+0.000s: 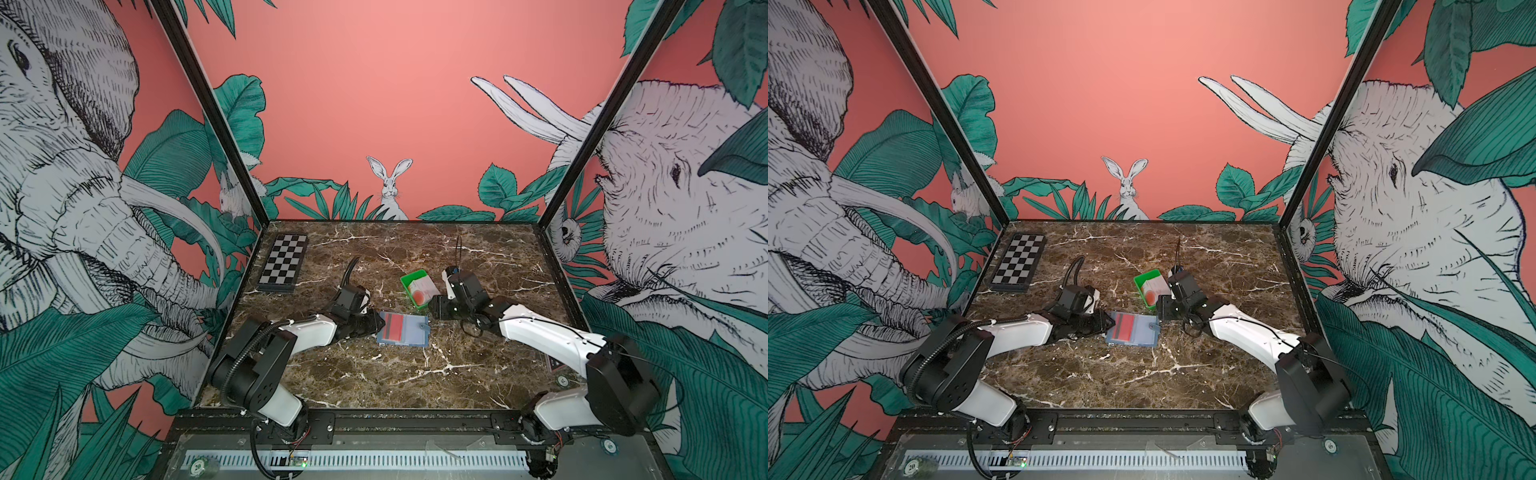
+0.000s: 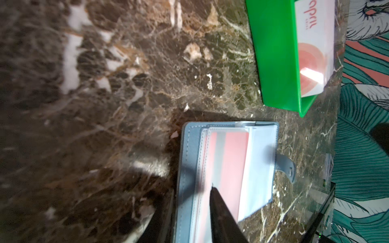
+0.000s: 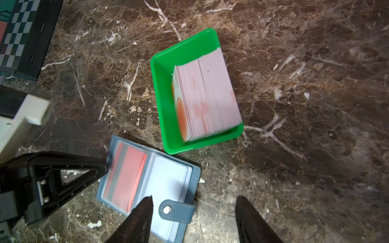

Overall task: Insert credit cards into a card holder
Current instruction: Rotate the card holder at the center of the table, then rotate the storage box at the center of the table.

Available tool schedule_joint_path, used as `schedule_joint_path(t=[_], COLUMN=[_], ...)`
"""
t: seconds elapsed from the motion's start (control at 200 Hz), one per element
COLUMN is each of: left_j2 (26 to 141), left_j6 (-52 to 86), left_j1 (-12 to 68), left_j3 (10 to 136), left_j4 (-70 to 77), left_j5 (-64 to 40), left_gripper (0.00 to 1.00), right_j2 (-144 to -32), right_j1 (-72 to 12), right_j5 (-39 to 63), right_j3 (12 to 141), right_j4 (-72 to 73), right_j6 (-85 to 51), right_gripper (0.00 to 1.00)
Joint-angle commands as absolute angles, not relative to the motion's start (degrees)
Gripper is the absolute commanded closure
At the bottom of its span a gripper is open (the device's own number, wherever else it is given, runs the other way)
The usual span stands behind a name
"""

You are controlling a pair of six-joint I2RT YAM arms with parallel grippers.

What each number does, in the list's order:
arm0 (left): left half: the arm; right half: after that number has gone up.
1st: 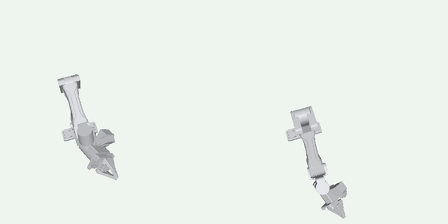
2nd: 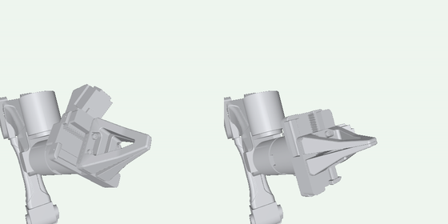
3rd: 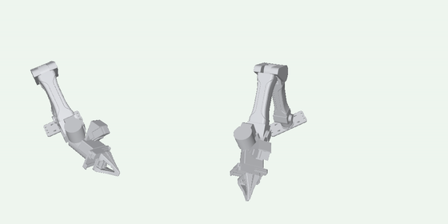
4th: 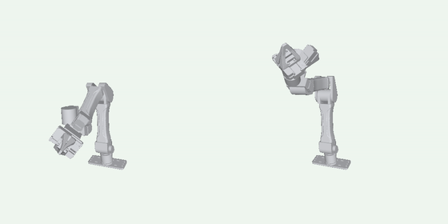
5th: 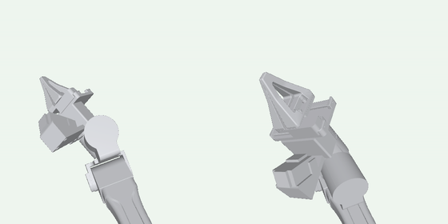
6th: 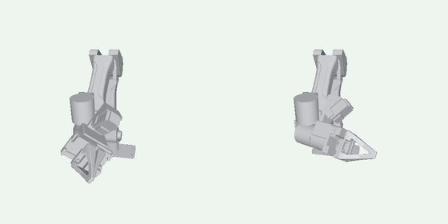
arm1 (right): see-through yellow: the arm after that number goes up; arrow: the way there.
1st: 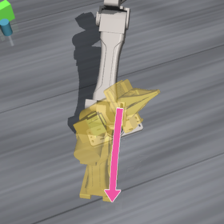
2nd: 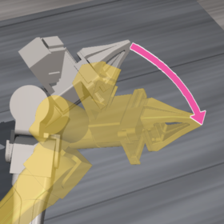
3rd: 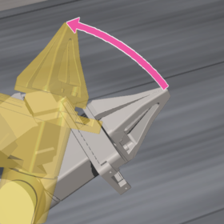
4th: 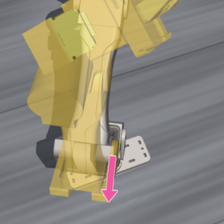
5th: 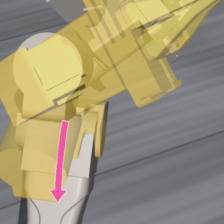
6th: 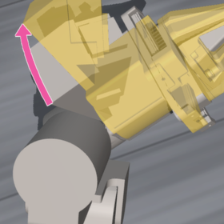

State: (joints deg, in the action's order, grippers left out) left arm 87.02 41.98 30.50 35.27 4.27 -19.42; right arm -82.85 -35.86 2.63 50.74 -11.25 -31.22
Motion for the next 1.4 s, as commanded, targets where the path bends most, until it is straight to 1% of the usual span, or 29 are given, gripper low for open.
schedule_joint_path(t=[0.0,0.075,0.155,0.31,0.425,0.495,0.845,1.075,1.285,1.396], left_j2=[82.52,81.2,80.86,82.44,83.05,83.77,89.38,93.82,97.34,99.03], left_j6=[40.09,38.97,38.35,38.59,39.89,39.57,38.94,38.71,38.36,38.41], left_j1=[30.65,30.14,29.7,29.71,29.68,29.71,29.71,29.71,29.71,29.7], left_j3=[37.62,39.41,40.92,42.81,43.08,44.3,49.68,53.4,57.66,59.48], left_j4=[-1.22,-4.53,-5.19,-4.65,-2.33,-2.2,0.1,1.54,1.24,0.79], left_j5=[-15.73,-14.7,-15.86,-17.97,-19.48,-20.29,-24.33,-26.91,-28.8,-29.08], left_gripper=[0.69,0.68,0.68,0.68,0.67,0.67,0.67,0.68,0.7,0.72], right_j2=[-85.83,-88.35,-90.79,-96.26,-99.29,-100.83,-103.4,-101.8,-101.34,-100.47], right_j1=[-34.1,-32.62,-31.36,-28.87,-27.59,-27.3,-27.16,-27.4,-28.18,-28.95], right_j5=[5.29,7.38,8.6,11.58,14.13,15.2,19.38,22.17,24.07,22.84], right_j3=[54.07,56.51,58.94,62.9,64.93,66.03,65.02,62.53,61.48,60.92], right_j4=[-11.82,-12.37,-13.09,-13.37,-13.29,-13.27,-9.48,-5.77,-5.28,-5.3], right_j6=[-27.07,-25.64,-24.18,-22.98,-23.12,-23.05,-26.87,-30.2,-31.14,-31.29], right_gripper=[0.37,0.33,0.29,0.27,0.23,0.22,0.27,0.33,0.36,0.36])
